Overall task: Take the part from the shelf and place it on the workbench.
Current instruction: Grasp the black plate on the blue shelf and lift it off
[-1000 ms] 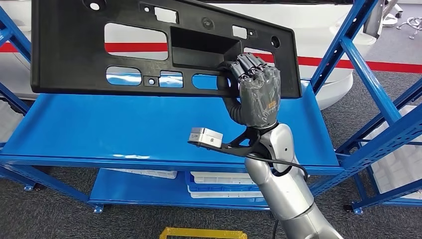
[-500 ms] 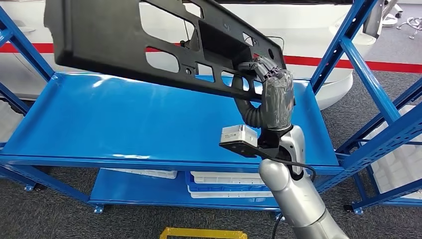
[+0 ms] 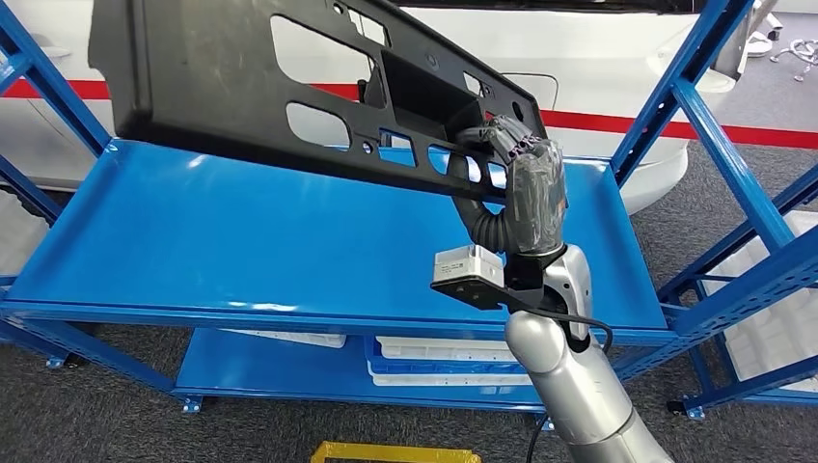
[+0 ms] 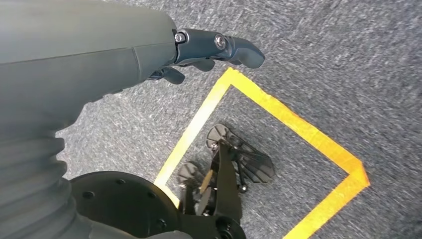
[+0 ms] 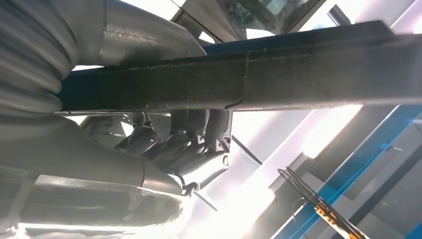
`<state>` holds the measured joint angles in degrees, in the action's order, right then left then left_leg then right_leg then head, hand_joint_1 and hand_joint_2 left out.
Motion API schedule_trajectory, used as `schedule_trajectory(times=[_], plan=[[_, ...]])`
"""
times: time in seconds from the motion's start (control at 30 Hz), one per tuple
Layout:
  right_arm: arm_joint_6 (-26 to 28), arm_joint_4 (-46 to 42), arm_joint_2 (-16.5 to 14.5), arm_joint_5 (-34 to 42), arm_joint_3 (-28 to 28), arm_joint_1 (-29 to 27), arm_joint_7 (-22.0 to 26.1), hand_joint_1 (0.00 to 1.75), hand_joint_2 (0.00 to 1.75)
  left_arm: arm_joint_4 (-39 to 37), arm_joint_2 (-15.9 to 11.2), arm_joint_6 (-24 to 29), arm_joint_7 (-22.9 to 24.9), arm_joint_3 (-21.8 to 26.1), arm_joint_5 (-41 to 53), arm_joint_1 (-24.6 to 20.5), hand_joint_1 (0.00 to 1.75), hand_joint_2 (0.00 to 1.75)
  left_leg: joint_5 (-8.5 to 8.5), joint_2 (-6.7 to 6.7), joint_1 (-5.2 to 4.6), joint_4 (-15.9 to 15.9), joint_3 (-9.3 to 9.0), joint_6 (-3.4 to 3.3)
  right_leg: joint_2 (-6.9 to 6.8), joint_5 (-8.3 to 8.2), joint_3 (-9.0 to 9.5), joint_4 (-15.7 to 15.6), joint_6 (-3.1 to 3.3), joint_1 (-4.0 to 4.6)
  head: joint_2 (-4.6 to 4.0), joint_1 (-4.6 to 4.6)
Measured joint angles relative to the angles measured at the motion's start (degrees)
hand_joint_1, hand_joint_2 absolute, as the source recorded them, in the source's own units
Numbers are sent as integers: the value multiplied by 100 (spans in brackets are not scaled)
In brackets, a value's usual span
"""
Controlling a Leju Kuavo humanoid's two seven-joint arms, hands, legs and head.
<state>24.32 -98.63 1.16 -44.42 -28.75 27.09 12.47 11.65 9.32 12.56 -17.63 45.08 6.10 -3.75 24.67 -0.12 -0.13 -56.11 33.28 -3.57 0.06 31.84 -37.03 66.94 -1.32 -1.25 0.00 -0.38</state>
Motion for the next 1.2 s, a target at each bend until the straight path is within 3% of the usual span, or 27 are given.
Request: schedule_trajectory(times=[0.07,0.1,0.17,0.23,0.3,0.4,0.47,0.53,0.57,0.6,0.63,0.73,0.8,0.87,0.93,0.97,1.03,1.1,1.13,1.2], plan=[[-7,1,15,20,10,-32,1,175,175,0,1,-27,1,7,0,-6,0,175,-2,-8,-3,-5,-4,-3,0,187,-333,612,0,-2,0,8],[-20,2,21,39,21,-44,0,175,175,0,1,-50,2,9,1,-7,0,175,1,-14,-2,-7,-4,2,-1,142,-358,632,-37,-3,0,10],[-50,4,28,85,46,-51,-2,175,175,0,3,-99,3,10,3,-7,0,175,15,-28,5,-16,-10,25,-6,-172,-80,34,-137,-19,0,13],[-64,4,28,125,71,-54,-10,175,175,0,2,-152,4,10,18,-8,0,175,39,-38,-5,-40,-8,82,-6,-469,304,-679,-153,-14,0,15],[-69,7,27,164,107,-61,-29,175,175,0,-1,-212,4,10,45,-7,0,175,56,-45,-24,-72,-8,151,6,-550,434,-913,-82,7,0,11],[-78,8,22,196,185,-83,-45,175,175,0,-13,-327,4,9,86,-6,0,175,134,-41,1,-158,23,238,17,-571,403,-928,21,-44,0,-3],[-74,8,25,179,256,-113,-47,175,175,0,-25,-427,17,8,131,-7,0,175,475,-22,30,-572,177,306,10,-607,382,-937,99,-60,0,-18],[-68,9,38,166,337,-175,-50,175,175,0,-31,-524,54,7,177,-9,0,175,921,-10,49,-1311,449,357,-3,-636,342,-934,161,-31,0,-29],[-66,9,49,179,378,-217,-50,175,175,0,-35,-564,83,5,204,-9,0,175,1054,-8,59,-1614,554,369,-9,-651,316,-932,179,-18,0,-28],[-66,10,63,208,420,-266,-45,175,175,0,-38,-587,111,2,227,-9,0,175,1071,-8,65,-1725,565,368,-13,-668,291,-931,193,-5,0,-28],[-66,10,80,247,468,-316,-35,175,175,0,-40,-601,141,-2,255,-8,0,175,992,-7,70,-1642,475,356,-14,-686,268,-931,197,6,0,-28],[-66,10,134,369,626,-434,38,175,175,1,-52,-595,218,-10,327,-18,0,175,552,-9,54,-497,-250,257,-9,-745,232,-932,167,35,0,-26],[-66,11,161,404,707,-494,92,175,175,2,-63,-581,239,-15,375,-27,0,175,469,-11,15,-89,-481,213,-10,-790,221,-937,110,41,0,-30],[-63,13,181,411,770,-565,127,175,175,2,-66,-589,230,-28,415,-28,0,175,415,-10,-13,-37,-462,173,-11,-845,216,-958,31,43,0,-40],[-57,10,217,422,845,-635,163,175,175,2,-67,-637,187,-65,457,-33,0,175,300,17,8,40,-427,91,-7,-746,126,-845,4,59,0,-33],[-55,9,238,436,884,-662,182,175,175,3,-68,-667,158,-86,472,-36,0,175,235,31,21,75,-391,48,-4,-582,33,-640,25,67,0,-18],[-52,11,281,468,948,-722,227,175,175,4,-72,-712,107,-113,484,-41,0,175,145,43,23,78,-285,5,-3,-126,-220,71,78,50,0,15],[-52,27,310,503,989,-793,268,175,175,4,-74,-740,66,-118,484,-42,0,175,63,49,18,72,-171,16,-5,111,-340,645,36,28,0,34],[-52,39,316,519,1006,-815,286,175,175,4,-76,-751,52,-120,483,-42,0,175,25,51,18,67,-118,29,-6,80,-249,633,-20,16,0,43],[-52,64,322,545,1033,-826,320,175,175,4,-77,-766,33,-121,482,-42,0,175,-33,53,23,39,-30,71,-10,-137,249,-25,-139,-21,0,51]])
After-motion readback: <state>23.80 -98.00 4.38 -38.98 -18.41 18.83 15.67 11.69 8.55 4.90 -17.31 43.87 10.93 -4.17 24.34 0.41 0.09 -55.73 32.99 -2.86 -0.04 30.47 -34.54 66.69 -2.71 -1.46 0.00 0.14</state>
